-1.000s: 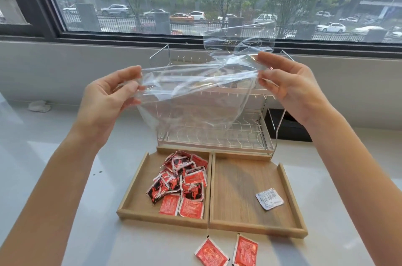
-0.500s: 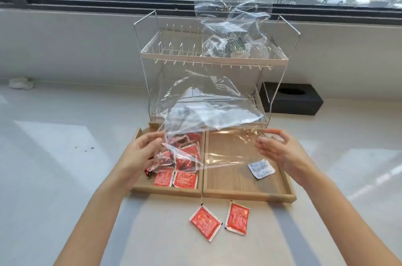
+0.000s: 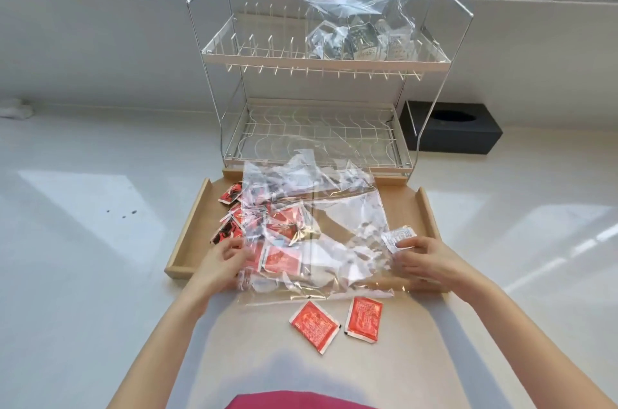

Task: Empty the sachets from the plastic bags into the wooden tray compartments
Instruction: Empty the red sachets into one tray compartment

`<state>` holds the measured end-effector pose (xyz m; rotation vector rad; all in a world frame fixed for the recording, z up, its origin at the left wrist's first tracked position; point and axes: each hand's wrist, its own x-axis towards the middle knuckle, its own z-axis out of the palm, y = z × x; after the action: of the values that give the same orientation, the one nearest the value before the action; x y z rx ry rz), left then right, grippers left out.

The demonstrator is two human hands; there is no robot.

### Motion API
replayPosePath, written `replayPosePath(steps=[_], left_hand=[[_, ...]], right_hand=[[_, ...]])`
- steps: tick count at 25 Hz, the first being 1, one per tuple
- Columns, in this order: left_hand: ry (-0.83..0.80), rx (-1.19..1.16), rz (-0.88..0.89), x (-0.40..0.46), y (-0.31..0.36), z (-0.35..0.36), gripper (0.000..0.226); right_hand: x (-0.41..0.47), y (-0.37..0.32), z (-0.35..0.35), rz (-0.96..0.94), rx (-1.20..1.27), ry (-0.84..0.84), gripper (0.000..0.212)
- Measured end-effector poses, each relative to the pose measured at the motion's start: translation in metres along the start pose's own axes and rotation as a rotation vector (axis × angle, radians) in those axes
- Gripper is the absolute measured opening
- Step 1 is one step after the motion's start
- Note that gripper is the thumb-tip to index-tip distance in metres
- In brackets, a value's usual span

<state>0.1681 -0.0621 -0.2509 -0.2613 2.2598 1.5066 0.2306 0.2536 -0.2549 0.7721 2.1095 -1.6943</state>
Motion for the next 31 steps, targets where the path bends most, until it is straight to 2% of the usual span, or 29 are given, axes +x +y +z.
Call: replayPosePath(steps=[2, 5, 15, 17, 19, 22, 26, 31], left_hand=[[0.017, 0.053, 0.022, 0.006, 0.003, -0.002, 0.011], [0.037, 0.125, 0.026, 0.011, 0.007, -0.003, 0.013], [0.105, -0.041, -0.082, 0.049, 0.024, 0.001, 0.027], [0.112, -0.020, -0.055, 0.056, 0.025, -0.001, 0.026], [0.113, -0.009, -0.015, 0.060, 0.025, -0.001, 0.015], [0.105, 0.041, 0.032, 0.062, 0.024, -0.001, 0.020], [0.053, -0.102, 0.069, 0.053, 0.030, -0.003, 0.020], [0.014, -0.229, 0.234, 0.040, 0.058, -0.015, 0.031]], right_hand=[[0.006, -0.005, -0.003, -0.023, -0.039, 0.028, 0.033], [0.017, -0.019, -0.003, -0.038, -0.094, 0.072, 0.034], [0.071, -0.059, 0.009, -0.070, -0.014, 0.160, 0.030], [0.076, -0.061, 0.011, -0.072, -0.007, 0.166, 0.030], [0.077, -0.060, 0.011, -0.075, -0.045, 0.150, 0.026], [0.074, -0.052, 0.011, -0.080, -0.064, 0.120, 0.032], [0.064, -0.053, 0.005, -0.151, -0.019, 0.108, 0.029], [0.041, -0.077, -0.017, -0.351, 0.043, 0.058, 0.029]])
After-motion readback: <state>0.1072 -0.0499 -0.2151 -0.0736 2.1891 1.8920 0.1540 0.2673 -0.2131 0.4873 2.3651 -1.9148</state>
